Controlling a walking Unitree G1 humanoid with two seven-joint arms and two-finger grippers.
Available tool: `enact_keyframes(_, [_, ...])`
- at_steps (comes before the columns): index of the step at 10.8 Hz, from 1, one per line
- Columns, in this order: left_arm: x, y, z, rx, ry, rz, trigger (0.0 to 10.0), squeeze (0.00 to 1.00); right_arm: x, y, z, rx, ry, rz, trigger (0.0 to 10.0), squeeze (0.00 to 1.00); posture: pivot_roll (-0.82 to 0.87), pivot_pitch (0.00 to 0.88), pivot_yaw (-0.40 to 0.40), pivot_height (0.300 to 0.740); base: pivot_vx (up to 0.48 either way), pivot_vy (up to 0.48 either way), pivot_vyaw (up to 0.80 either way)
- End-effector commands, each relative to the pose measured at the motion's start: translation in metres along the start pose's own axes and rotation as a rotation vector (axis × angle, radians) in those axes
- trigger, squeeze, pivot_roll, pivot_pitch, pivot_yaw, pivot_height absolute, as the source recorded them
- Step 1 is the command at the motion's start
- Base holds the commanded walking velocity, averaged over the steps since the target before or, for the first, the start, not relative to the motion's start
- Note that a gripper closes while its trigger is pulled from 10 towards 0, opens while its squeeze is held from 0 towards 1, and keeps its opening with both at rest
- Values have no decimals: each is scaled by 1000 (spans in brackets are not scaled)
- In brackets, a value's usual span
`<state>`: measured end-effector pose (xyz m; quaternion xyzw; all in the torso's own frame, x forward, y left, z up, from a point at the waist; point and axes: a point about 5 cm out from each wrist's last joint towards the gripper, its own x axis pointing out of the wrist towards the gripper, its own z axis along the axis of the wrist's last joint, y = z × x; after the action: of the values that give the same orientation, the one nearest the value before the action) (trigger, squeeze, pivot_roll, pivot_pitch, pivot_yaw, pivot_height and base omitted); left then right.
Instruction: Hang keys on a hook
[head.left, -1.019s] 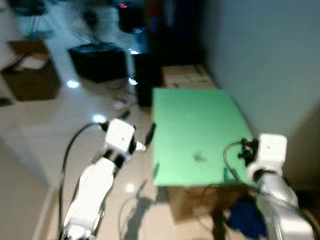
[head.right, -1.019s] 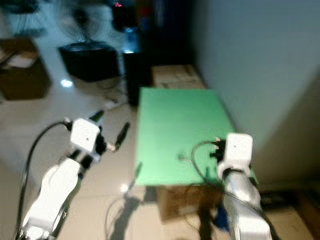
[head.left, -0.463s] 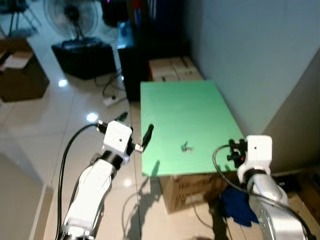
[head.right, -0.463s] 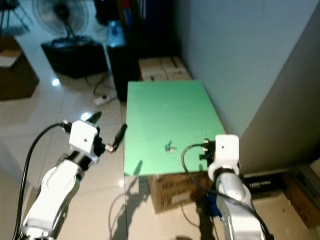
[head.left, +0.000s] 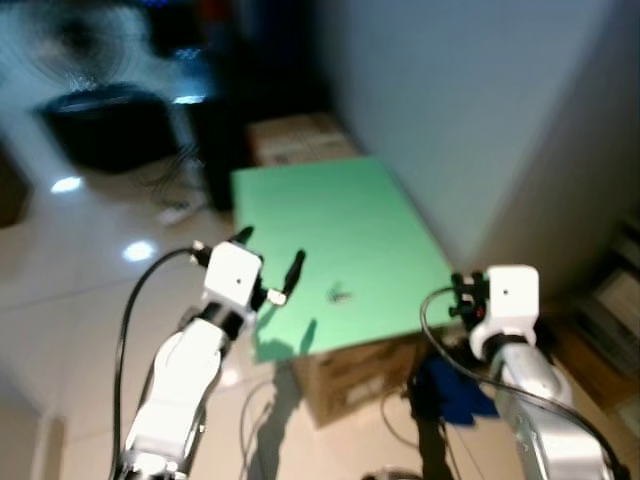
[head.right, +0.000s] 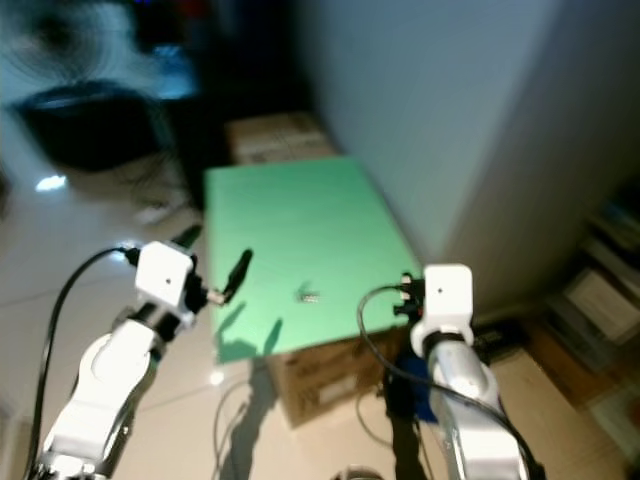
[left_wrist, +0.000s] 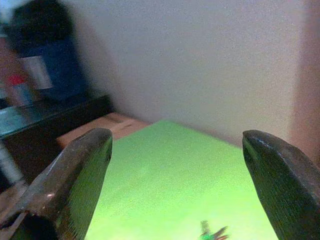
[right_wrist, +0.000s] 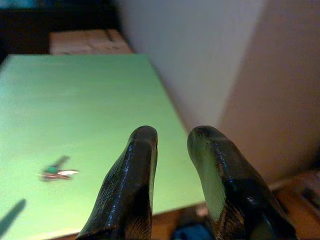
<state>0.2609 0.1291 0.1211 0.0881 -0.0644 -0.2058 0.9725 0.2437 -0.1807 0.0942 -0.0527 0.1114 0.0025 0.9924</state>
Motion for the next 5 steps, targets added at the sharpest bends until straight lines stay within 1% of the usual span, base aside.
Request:
enact_keyframes(1, [-1, 4, -1, 10, 6, 4, 10000, 0, 2, 7, 2, -21, -11, 44, 10000, 0, -73, 28, 19, 740, 281, 0, 0])
enact_keyframes(4, [-2, 4, -1, 11, 6, 8, 10000, 0, 3, 9, 4, -10, -19, 67, 10000, 0, -73, 28, 19, 740, 284, 0, 0])
enact_keyframes(5, [-3, 5, -1, 13, 9, 10, 10000, 0, 3, 13, 5, -57, -23, 124, 10000, 0, -68, 33, 15, 740, 277, 0, 800])
